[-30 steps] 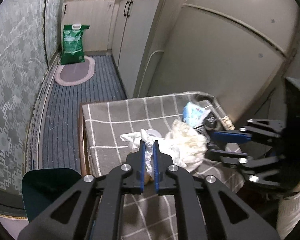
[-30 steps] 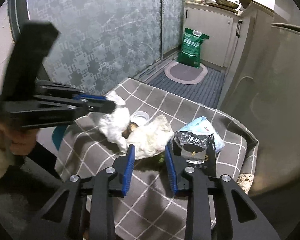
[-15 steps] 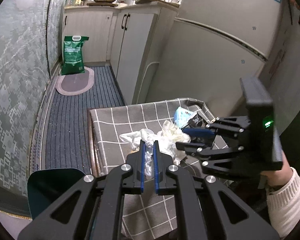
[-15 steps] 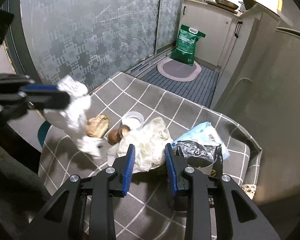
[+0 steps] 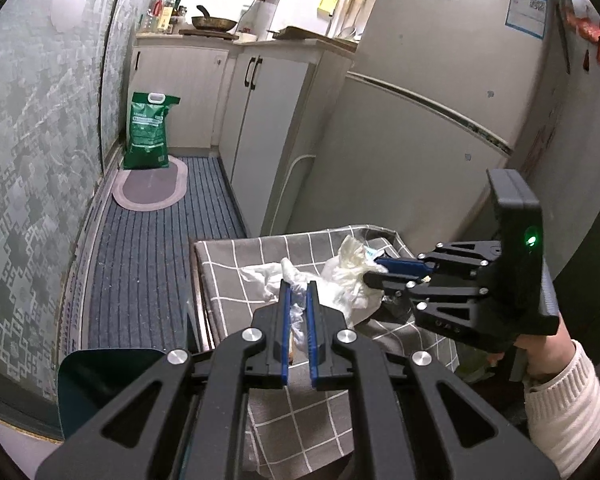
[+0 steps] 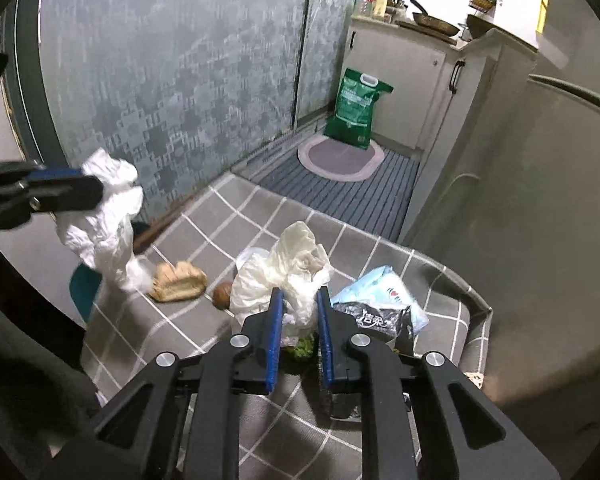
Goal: Collect trash
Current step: 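Lift tissues with the left gripper while the right gripper carries tissues to the teal bin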
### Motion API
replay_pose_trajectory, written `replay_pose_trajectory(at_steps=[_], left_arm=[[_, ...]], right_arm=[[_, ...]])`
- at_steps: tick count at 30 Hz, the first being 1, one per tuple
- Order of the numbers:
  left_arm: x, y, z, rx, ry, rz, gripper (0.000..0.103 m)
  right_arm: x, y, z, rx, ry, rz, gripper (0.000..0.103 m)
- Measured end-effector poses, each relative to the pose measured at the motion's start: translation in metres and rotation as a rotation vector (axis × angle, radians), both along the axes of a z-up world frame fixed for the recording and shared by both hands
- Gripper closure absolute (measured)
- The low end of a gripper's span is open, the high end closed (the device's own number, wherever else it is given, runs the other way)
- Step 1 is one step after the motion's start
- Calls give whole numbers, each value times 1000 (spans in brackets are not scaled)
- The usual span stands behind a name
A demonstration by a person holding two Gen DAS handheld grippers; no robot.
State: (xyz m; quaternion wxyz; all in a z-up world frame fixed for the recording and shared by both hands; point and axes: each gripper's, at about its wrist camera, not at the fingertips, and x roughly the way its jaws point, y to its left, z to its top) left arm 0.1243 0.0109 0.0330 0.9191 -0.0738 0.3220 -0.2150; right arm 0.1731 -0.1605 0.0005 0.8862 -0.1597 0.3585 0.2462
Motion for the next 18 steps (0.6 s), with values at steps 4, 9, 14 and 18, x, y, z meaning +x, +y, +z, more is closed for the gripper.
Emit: replay_pose_trajectory(at_steps=[4, 9, 14, 18], left_arm=[[-7, 6, 7, -1, -23, 22, 95], [-13, 20, 10, 10, -31, 60, 95], [-17, 36, 4, 39, -18, 107, 95], [-22, 51, -4, 64, 4, 146, 95]], right_arm=[[-7, 3, 18, 23, -35, 10, 87], [-16, 9, 33, 41, -61, 20, 87], [-20, 25, 40, 47, -66, 46, 87], [-26, 43, 38, 56, -50, 84, 87]])
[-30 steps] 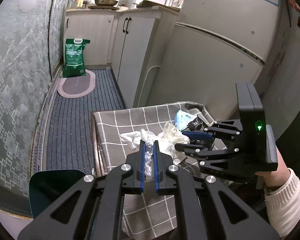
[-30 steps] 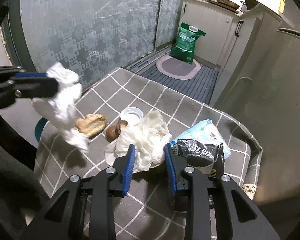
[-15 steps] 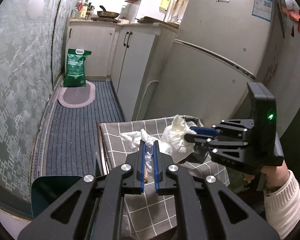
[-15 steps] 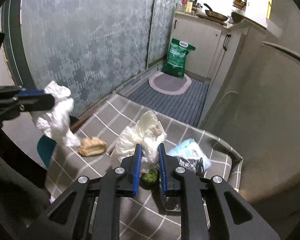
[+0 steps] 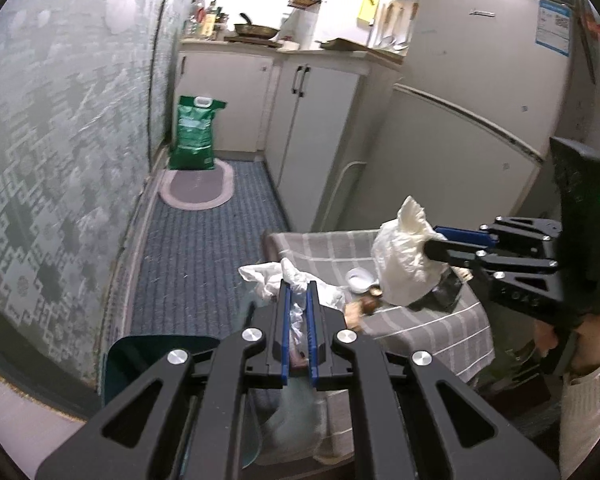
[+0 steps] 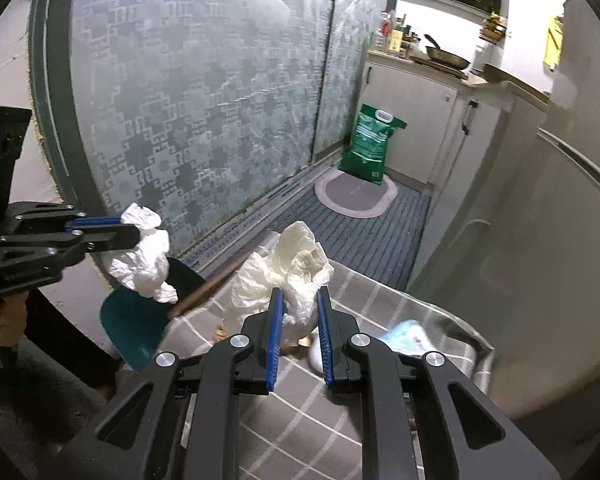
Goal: Collect trash
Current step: 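Lift tissues with the left gripper while the right gripper carries tissues to the teal bin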
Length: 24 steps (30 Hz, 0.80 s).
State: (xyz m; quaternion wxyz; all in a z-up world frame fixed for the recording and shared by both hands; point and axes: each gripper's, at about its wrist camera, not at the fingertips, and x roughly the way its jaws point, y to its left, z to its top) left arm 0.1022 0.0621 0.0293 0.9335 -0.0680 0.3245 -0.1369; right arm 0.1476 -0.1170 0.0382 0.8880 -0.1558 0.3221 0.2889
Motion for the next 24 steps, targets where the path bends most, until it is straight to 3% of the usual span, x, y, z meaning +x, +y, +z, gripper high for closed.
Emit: replay_pose_trajectory(at_steps=[13, 24], left_arm=[[-11, 51, -29, 80, 96, 72, 95], [-14, 84, -64, 138, 198, 109, 95]], right_arm=[[-9, 67, -11, 17, 65, 119, 87], [-12, 121, -30, -26, 118, 179, 87]])
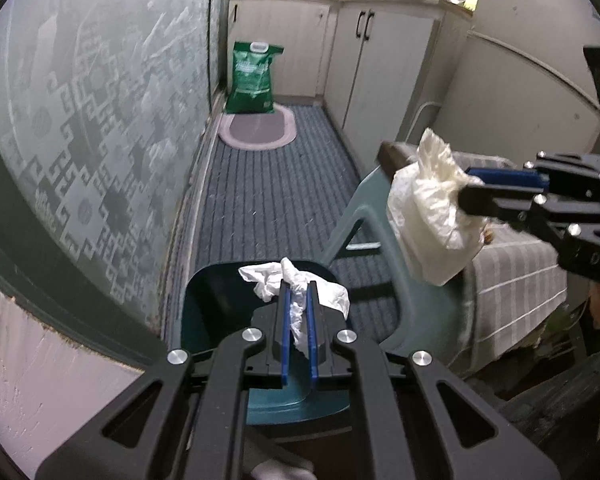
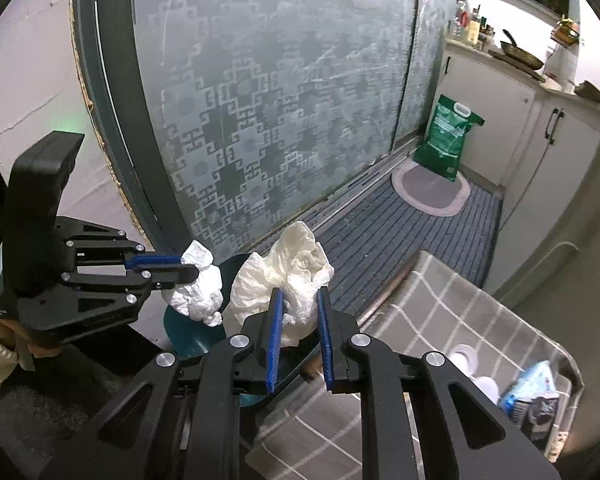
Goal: Collect trash
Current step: 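Lift tissues with the left gripper while the right gripper carries tissues to the teal bin, then open both grippers over the teal bin to drop the tissues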
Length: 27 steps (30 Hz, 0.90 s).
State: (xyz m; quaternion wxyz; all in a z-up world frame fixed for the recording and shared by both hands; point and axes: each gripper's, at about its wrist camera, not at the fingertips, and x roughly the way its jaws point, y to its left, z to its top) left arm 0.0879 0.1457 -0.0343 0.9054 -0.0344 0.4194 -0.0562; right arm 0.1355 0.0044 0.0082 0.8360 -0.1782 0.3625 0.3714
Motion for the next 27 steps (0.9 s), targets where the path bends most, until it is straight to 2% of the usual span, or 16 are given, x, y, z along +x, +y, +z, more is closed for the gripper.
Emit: replay_pose_trajectory(at_steps=[6, 7, 8, 10, 20, 27], left_arm=[[-1, 16, -18, 19, 57, 23, 94], [-1, 18, -20, 19, 62, 29, 90], [-1, 21, -21, 17, 65, 36, 82], [-3, 27, -23, 22, 64, 58, 77], [-17, 38, -8, 32, 21, 78, 78], [-27, 36, 10, 44, -49, 67, 78]], right_arm=[[1, 28, -12, -38, 26, 21, 86], [1, 32, -14, -46, 30, 21, 86], [2, 36, -16, -54, 35, 17, 86], [4, 43, -22, -73, 45, 11, 86], [13, 69, -59, -144, 110, 2, 86], [18, 83, -80, -177, 142, 3, 86]])
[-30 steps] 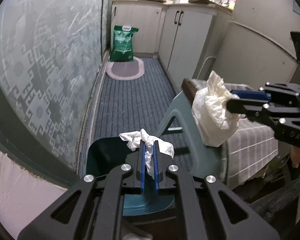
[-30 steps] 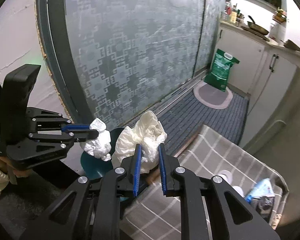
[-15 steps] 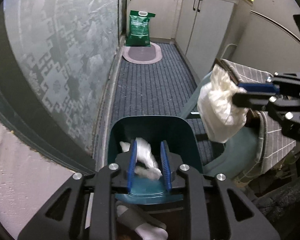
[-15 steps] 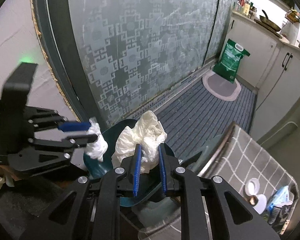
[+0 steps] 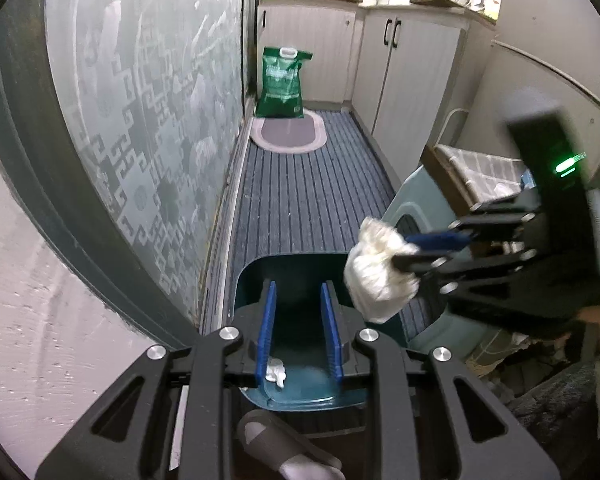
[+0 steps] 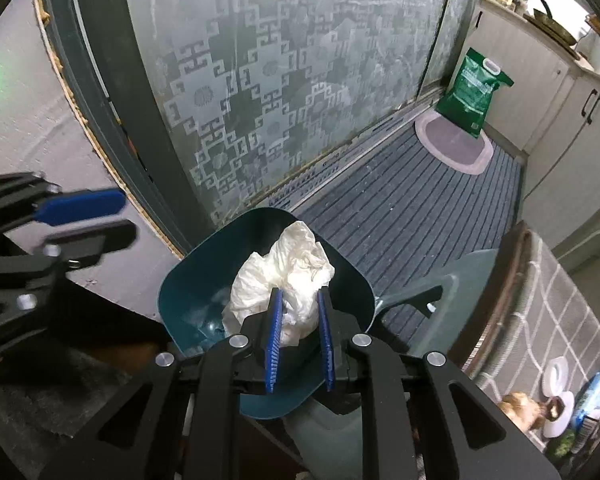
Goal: Collect trash
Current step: 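Open both grippers over the teal bin to drop the tissues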
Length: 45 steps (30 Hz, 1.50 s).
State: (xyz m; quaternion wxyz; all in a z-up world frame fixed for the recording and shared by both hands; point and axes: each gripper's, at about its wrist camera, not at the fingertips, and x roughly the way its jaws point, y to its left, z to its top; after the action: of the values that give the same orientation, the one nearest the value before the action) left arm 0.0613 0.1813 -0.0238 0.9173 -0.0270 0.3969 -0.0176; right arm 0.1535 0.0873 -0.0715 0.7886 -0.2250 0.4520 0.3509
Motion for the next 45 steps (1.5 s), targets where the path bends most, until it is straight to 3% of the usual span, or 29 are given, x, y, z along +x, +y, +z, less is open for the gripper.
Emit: replay_pose_trajectory(at_steps=[6, 10, 12, 18, 31, 45], left_arm=[[-12, 2, 22, -24, -72, 4, 79], [-19, 2, 36, -39, -120, 13, 79], [-23, 1, 42, -38, -146, 20, 79], [-25, -1, 52, -43, -175, 31, 79], [-28, -12, 80, -66, -267, 40, 74], [-9, -61, 91, -51, -296, -25, 70]], right_arm=[[4, 10, -18, -30, 35, 1, 84], [4, 13, -25, -41, 49, -7, 75], [4, 13, -25, -39, 52, -7, 70], [2, 11, -17, 4, 59, 4, 70], [-10, -12, 35, 184, 10, 18, 70], [-16, -82, 81, 301, -75, -37, 70]])
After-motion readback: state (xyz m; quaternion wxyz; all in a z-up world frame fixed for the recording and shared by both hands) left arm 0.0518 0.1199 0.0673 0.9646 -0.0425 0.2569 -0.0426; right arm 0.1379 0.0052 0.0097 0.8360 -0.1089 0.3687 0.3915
